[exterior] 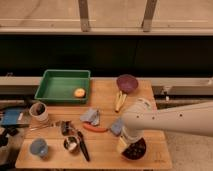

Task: Place grapes in purple bowl

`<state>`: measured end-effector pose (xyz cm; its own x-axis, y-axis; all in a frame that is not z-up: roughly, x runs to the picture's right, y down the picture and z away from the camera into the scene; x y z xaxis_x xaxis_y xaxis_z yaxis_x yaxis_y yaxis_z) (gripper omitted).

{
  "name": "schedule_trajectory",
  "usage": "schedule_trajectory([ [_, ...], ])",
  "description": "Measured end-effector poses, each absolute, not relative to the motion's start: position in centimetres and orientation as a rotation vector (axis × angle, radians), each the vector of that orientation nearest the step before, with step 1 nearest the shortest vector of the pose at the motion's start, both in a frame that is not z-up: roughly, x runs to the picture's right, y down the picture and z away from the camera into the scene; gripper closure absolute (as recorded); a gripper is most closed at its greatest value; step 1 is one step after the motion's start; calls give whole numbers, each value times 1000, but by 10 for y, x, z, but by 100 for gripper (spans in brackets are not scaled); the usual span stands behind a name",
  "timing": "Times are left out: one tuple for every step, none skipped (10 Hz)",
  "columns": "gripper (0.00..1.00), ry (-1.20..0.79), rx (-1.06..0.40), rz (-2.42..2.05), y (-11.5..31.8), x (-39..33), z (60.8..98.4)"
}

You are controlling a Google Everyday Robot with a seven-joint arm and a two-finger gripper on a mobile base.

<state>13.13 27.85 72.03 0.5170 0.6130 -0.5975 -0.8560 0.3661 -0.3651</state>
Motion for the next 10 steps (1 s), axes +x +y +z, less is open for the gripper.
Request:
schedule_trajectory([
  [20,399,-725,987,285,134,726],
  [20,402,-734,995,287,135,730],
  [20,397,-742,1004,288,137,730],
  [20,394,-742,1012,287,139,728],
  [20,386,-735,1018,285,141,724],
  [20,375,-724,1023,280,143,718],
  [20,369,-714,1024,277,143,713],
  [20,359,-704,1022,273,142,708],
  [20,352,-698,1019,271,142,706],
  [20,350,-695,1021,271,143,706],
])
